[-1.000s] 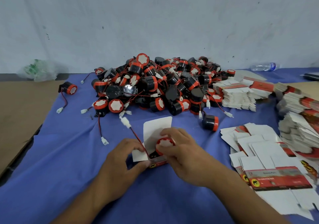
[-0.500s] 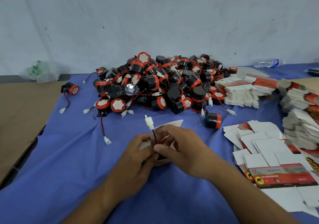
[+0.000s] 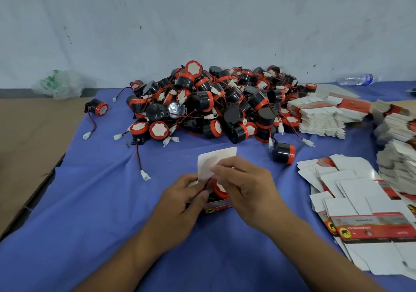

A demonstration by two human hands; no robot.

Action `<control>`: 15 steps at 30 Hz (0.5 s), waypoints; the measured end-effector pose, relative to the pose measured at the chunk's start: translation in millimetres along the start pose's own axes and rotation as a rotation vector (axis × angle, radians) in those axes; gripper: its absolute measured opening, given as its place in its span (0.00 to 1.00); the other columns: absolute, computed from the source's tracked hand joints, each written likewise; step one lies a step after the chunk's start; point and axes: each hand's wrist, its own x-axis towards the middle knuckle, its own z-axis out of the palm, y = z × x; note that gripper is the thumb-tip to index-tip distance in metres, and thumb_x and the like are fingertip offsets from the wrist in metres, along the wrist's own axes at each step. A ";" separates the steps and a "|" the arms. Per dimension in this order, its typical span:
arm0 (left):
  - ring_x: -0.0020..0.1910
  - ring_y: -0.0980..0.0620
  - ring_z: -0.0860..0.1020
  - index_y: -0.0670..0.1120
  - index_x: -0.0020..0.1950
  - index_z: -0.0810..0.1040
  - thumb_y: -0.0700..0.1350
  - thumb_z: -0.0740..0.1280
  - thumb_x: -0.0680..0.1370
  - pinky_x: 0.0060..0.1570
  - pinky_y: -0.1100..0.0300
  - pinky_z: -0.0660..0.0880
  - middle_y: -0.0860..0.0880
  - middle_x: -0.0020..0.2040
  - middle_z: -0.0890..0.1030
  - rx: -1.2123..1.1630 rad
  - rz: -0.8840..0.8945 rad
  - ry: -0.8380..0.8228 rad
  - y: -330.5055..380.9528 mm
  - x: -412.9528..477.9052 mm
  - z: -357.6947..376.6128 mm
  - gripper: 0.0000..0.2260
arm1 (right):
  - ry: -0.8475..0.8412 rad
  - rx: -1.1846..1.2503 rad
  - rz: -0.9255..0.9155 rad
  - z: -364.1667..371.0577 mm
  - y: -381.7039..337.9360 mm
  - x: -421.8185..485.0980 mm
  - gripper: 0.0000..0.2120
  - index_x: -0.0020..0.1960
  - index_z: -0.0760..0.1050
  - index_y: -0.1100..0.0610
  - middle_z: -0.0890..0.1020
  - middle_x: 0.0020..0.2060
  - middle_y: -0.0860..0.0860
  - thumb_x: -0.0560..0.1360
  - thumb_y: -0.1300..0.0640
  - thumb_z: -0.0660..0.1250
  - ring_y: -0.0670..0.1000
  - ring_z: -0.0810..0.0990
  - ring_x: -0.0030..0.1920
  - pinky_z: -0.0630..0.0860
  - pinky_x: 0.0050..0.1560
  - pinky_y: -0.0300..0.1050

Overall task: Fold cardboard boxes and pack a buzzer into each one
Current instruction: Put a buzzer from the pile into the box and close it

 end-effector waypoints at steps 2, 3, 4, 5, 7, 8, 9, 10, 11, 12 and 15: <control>0.60 0.58 0.77 0.52 0.67 0.78 0.47 0.62 0.82 0.59 0.65 0.72 0.57 0.61 0.77 0.007 0.015 0.013 0.1 -1.2 1.6 0.14 | -0.023 -0.007 0.016 4.1 -3.5 -1.1 0.13 0.58 0.83 0.60 0.85 0.52 0.52 0.76 0.70 0.68 0.48 0.81 0.48 0.78 0.47 0.40; 0.60 0.59 0.77 0.52 0.67 0.78 0.48 0.63 0.82 0.59 0.64 0.73 0.58 0.61 0.77 0.014 0.014 0.028 0.0 -1.7 1.4 0.14 | -0.045 0.004 0.080 5.4 -7.0 -0.8 0.14 0.60 0.82 0.58 0.85 0.53 0.50 0.77 0.68 0.67 0.49 0.81 0.50 0.78 0.48 0.40; 0.60 0.60 0.76 0.53 0.67 0.77 0.49 0.63 0.81 0.59 0.64 0.73 0.60 0.61 0.78 0.026 0.010 0.043 0.0 -1.7 0.8 0.15 | -0.076 0.027 0.171 6.6 -10.2 -0.3 0.14 0.62 0.80 0.56 0.84 0.55 0.47 0.79 0.65 0.65 0.50 0.80 0.52 0.76 0.50 0.36; 0.60 0.60 0.76 0.53 0.66 0.77 0.50 0.64 0.79 0.59 0.64 0.73 0.60 0.60 0.78 0.038 0.003 0.058 -0.1 -1.7 0.0 0.15 | -0.108 0.062 0.257 7.8 -12.1 -0.5 0.14 0.63 0.79 0.53 0.83 0.56 0.45 0.81 0.63 0.64 0.49 0.78 0.54 0.72 0.52 0.30; 0.60 0.61 0.76 0.54 0.65 0.77 0.52 0.66 0.78 0.58 0.64 0.72 0.61 0.60 0.79 0.041 -0.012 0.086 -0.2 -1.0 -1.3 0.16 | -0.117 0.120 0.346 9.8 -11.4 -1.4 0.13 0.62 0.80 0.53 0.82 0.57 0.46 0.81 0.62 0.63 0.46 0.76 0.57 0.67 0.55 0.24; 0.60 0.62 0.76 0.55 0.65 0.76 0.53 0.67 0.77 0.58 0.65 0.72 0.62 0.59 0.79 0.039 -0.012 0.093 0.2 -0.9 -1.8 0.16 | -0.111 0.146 0.362 9.8 -11.4 -2.0 0.12 0.61 0.80 0.53 0.81 0.56 0.48 0.81 0.63 0.64 0.45 0.77 0.57 0.68 0.56 0.25; 0.59 0.62 0.76 0.55 0.64 0.77 0.53 0.67 0.77 0.58 0.65 0.72 0.61 0.59 0.79 0.044 -0.004 0.093 0.8 -0.6 -2.0 0.16 | -0.112 0.176 0.357 9.3 -12.7 -2.4 0.12 0.60 0.81 0.54 0.82 0.54 0.49 0.81 0.64 0.64 0.44 0.78 0.56 0.71 0.55 0.27; 0.59 0.62 0.76 0.55 0.63 0.78 0.54 0.67 0.77 0.58 0.65 0.73 0.61 0.59 0.79 0.058 0.013 0.086 1.0 -0.4 -2.4 0.15 | -0.113 0.196 0.325 9.6 -13.6 -3.6 0.12 0.59 0.82 0.56 0.84 0.53 0.50 0.80 0.66 0.64 0.42 0.79 0.53 0.73 0.54 0.29; 0.58 0.62 0.77 0.54 0.62 0.80 0.56 0.66 0.77 0.57 0.65 0.73 0.59 0.59 0.79 0.076 0.034 0.074 1.3 0.2 -3.2 0.15 | -0.111 0.198 0.273 10.6 -13.3 -5.0 0.12 0.57 0.83 0.57 0.85 0.53 0.51 0.80 0.67 0.64 0.42 0.80 0.53 0.74 0.54 0.28; 0.57 0.61 0.77 0.53 0.61 0.81 0.57 0.65 0.77 0.56 0.65 0.74 0.58 0.59 0.79 0.094 0.050 0.064 1.7 0.9 -4.4 0.16 | -0.100 0.168 0.224 12.6 -12.7 -6.7 0.12 0.55 0.84 0.58 0.85 0.53 0.51 0.79 0.68 0.66 0.42 0.79 0.54 0.73 0.54 0.27; 0.51 0.58 0.78 0.49 0.56 0.84 0.57 0.62 0.78 0.50 0.62 0.75 0.54 0.57 0.78 0.181 0.080 0.047 2.9 4.1 -7.9 0.17 | -0.024 0.035 0.175 19.4 -8.3 -8.9 0.07 0.48 0.85 0.57 0.81 0.47 0.50 0.75 0.65 0.70 0.45 0.77 0.48 0.74 0.46 0.30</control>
